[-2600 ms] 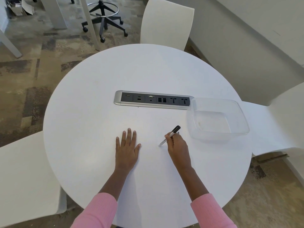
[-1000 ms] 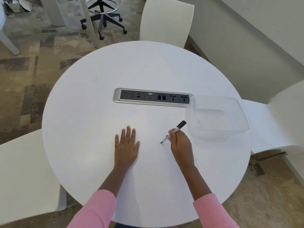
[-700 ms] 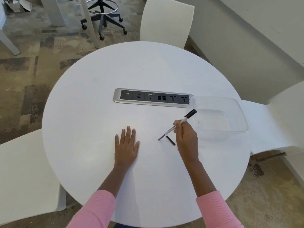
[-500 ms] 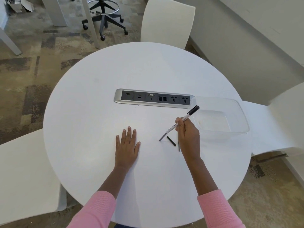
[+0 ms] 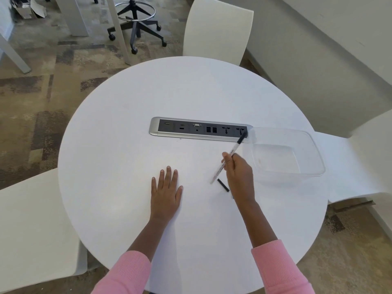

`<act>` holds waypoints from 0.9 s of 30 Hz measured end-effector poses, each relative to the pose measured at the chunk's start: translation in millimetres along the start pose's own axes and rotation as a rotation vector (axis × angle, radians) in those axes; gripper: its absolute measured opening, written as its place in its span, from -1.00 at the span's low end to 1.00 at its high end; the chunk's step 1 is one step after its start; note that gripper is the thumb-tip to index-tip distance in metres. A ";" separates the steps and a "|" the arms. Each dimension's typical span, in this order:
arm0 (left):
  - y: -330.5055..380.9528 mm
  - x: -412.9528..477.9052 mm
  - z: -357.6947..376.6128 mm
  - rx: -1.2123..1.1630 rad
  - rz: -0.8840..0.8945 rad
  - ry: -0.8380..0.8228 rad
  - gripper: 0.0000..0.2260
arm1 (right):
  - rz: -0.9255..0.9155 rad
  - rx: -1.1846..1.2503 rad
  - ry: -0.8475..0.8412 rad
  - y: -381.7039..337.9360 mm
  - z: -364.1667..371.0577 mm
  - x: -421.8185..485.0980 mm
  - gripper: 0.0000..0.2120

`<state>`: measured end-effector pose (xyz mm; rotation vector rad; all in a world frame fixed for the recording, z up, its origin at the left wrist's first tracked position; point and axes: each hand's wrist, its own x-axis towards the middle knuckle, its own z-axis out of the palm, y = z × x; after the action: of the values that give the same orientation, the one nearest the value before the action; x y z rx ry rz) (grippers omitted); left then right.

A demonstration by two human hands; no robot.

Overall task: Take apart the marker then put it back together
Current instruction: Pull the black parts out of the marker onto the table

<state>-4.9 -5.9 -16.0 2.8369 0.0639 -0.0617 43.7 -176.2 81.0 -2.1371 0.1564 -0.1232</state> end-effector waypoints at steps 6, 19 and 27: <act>-2.0 1.4 1.8 0.003 -0.002 0.010 -0.59 | 0.139 -0.295 -0.220 16.7 27.8 -9.0 -0.60; -10.2 9.4 -4.2 0.007 0.018 -0.063 -0.47 | 0.215 -0.368 -0.286 19.2 74.8 -11.3 -0.77; -14.6 11.1 -0.4 0.013 0.033 -0.065 -0.48 | 0.210 -0.378 -0.245 15.4 86.6 -4.8 -0.78</act>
<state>5.5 8.6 -20.5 2.8456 0.0021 -0.1477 50.9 -111.9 21.2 -2.4716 0.2755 0.3129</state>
